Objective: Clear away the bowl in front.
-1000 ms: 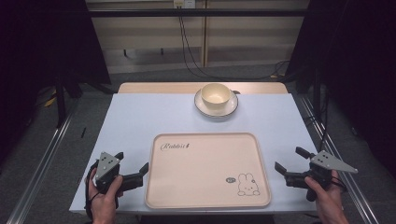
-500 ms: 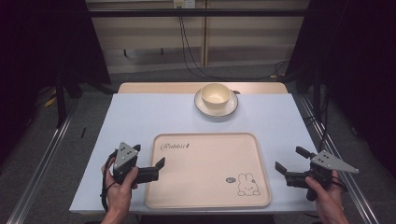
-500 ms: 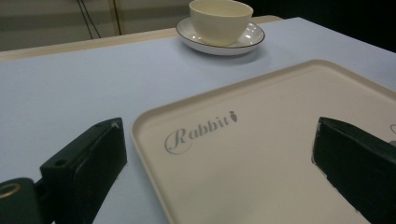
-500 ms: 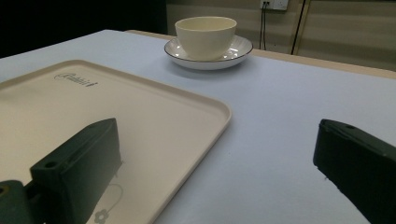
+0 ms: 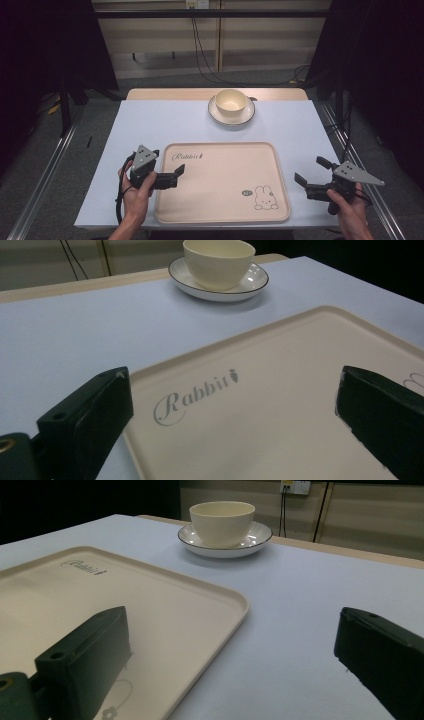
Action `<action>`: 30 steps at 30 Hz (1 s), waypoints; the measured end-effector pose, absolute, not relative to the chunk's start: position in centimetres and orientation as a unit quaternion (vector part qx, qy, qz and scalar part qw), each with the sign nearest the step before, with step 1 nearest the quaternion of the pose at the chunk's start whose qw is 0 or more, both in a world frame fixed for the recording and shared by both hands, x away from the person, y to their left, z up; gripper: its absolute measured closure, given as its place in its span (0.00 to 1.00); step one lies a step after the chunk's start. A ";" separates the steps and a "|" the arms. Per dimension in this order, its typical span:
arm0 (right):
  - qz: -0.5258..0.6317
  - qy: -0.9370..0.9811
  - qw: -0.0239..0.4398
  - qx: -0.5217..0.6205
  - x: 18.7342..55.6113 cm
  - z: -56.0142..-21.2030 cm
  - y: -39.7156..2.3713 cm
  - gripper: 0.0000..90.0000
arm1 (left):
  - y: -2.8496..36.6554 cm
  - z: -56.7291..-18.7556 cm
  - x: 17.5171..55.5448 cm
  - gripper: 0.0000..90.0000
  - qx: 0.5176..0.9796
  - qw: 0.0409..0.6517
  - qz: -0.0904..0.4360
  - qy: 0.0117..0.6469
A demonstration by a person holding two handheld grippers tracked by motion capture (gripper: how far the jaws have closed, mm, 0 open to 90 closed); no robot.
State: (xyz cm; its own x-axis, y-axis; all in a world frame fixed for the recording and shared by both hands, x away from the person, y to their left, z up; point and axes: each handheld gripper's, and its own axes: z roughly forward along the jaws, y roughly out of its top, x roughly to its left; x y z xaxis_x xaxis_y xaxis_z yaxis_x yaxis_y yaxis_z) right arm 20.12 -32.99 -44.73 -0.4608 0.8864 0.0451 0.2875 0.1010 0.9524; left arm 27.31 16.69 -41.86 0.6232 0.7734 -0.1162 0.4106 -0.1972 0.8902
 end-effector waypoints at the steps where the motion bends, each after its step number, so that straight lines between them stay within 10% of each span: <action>1: 0.514 0.681 0.291 0.432 20.1 -44.7 -33.0 0.01 | 16.5 -41.8 27.4 0.02 0.753 0.498 0.181 0.390; 30: 0.519 0.682 0.291 0.426 20.2 -44.7 -33.0 0.01 | 8.8 -40.3 33.4 0.04 0.785 0.491 0.179 0.332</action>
State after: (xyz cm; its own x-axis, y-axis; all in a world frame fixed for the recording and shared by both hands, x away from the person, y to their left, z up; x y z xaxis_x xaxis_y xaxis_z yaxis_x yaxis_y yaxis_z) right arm 20.19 -32.97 -44.69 -0.4686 0.8823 0.0451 0.2786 0.0992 0.9553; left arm 33.44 8.81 -40.28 0.7148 0.6978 -0.0448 0.3460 -0.2973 0.8899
